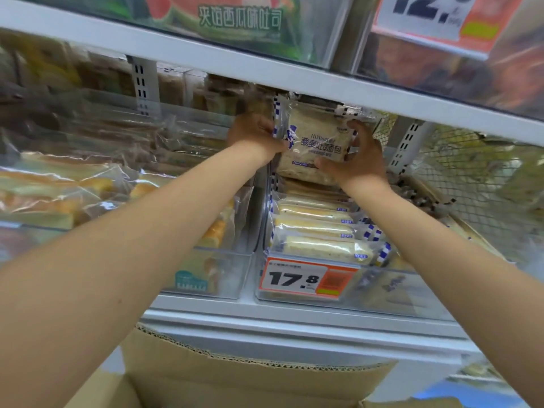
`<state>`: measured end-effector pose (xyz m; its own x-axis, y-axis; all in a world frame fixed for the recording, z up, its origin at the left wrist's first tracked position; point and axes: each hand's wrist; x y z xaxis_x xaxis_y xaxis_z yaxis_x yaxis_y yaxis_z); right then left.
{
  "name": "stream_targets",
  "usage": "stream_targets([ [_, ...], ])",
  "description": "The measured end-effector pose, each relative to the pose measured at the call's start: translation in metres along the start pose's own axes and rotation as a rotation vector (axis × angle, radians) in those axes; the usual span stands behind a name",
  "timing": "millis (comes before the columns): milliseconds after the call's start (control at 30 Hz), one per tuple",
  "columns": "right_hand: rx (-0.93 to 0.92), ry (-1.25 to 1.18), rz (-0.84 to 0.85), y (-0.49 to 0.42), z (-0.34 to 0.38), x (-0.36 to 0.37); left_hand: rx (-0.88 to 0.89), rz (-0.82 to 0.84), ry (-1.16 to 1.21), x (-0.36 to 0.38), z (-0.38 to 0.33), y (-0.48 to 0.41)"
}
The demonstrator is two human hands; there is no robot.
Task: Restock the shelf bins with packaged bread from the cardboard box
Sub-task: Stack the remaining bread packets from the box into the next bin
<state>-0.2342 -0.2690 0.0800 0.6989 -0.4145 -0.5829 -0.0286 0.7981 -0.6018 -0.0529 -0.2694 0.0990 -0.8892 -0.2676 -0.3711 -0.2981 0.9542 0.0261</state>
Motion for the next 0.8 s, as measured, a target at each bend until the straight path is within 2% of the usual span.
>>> stream_targets([
  [133,0.007,-0.007,0.068,0.008,0.003,-0.012,0.03,-0.035,-0.056,-0.007,0.0,0.011],
  [333,-0.048,0.068,0.178,0.046,0.02,-0.036,0.202,-0.18,-0.143,-0.023,0.017,0.068],
  [467,-0.204,0.128,0.087,0.1,0.055,-0.046,0.219,-0.146,-0.179,-0.037,0.039,0.131],
  [600,-0.255,0.065,0.118,0.165,0.074,-0.037,0.322,-0.103,-0.31,-0.054,0.077,0.183],
  [667,-0.208,-0.019,0.199,0.2,0.072,-0.024,0.28,-0.052,-0.356,-0.058,0.099,0.194],
  [800,0.039,-0.145,0.529,0.277,0.043,0.018,-0.024,0.075,-0.345,-0.056,0.179,0.205],
])
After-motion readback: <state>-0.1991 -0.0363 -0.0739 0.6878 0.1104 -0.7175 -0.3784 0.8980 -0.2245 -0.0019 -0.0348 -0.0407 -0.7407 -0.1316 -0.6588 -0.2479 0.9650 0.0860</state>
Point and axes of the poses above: each hand's wrist, its own y-axis away from the middle knuckle, its own x-axis out of the palm, z = x × y, and after that the axes turned 13 degrees about -x, right-handed
